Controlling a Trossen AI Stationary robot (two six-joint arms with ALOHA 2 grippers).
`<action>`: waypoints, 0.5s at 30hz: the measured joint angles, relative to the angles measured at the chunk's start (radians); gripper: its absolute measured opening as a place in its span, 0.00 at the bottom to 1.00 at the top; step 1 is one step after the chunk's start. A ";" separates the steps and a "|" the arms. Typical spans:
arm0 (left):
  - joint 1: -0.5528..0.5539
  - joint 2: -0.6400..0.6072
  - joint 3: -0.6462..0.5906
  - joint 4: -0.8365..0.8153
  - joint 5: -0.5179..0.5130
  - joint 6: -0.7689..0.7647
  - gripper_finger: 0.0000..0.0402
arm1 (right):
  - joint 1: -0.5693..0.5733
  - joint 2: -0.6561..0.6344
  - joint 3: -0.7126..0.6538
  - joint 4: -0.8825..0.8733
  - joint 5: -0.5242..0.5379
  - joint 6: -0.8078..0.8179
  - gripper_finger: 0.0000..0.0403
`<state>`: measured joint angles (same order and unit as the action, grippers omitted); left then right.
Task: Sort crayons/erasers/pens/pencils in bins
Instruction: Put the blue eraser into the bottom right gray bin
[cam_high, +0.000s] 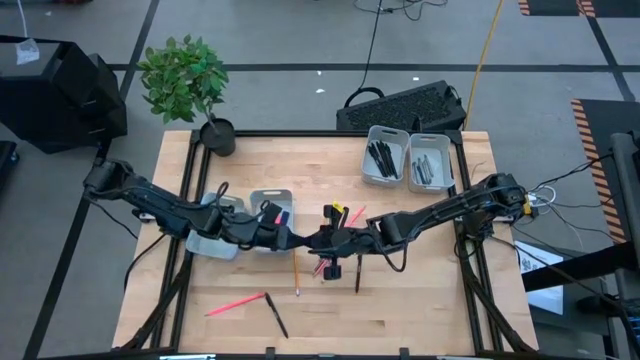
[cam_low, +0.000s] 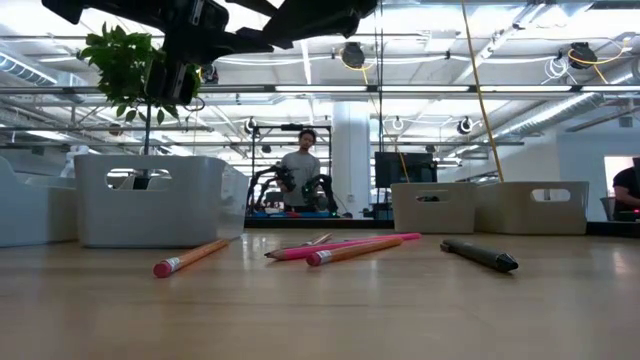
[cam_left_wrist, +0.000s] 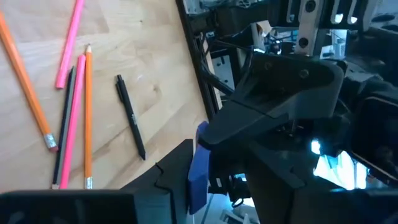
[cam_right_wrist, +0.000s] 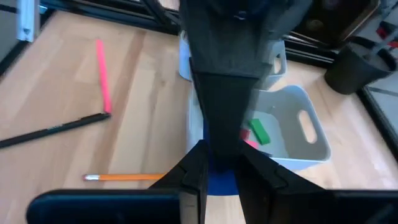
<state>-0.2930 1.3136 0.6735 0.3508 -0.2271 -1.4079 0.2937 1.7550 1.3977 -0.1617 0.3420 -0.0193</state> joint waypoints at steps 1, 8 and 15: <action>0.000 0.000 0.000 0.000 0.000 0.001 0.35 | 0.000 0.000 0.000 -0.001 0.000 0.004 0.14; -0.001 0.000 0.001 0.015 0.003 0.023 0.35 | 0.007 -0.006 0.000 0.008 0.003 0.007 0.14; 0.001 -0.001 0.002 0.021 0.012 0.063 0.25 | 0.007 -0.010 0.000 0.017 0.018 0.006 0.14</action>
<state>-0.2924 1.3128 0.6750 0.3714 -0.2152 -1.3449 0.3012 1.7451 1.3979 -0.1448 0.3601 -0.0130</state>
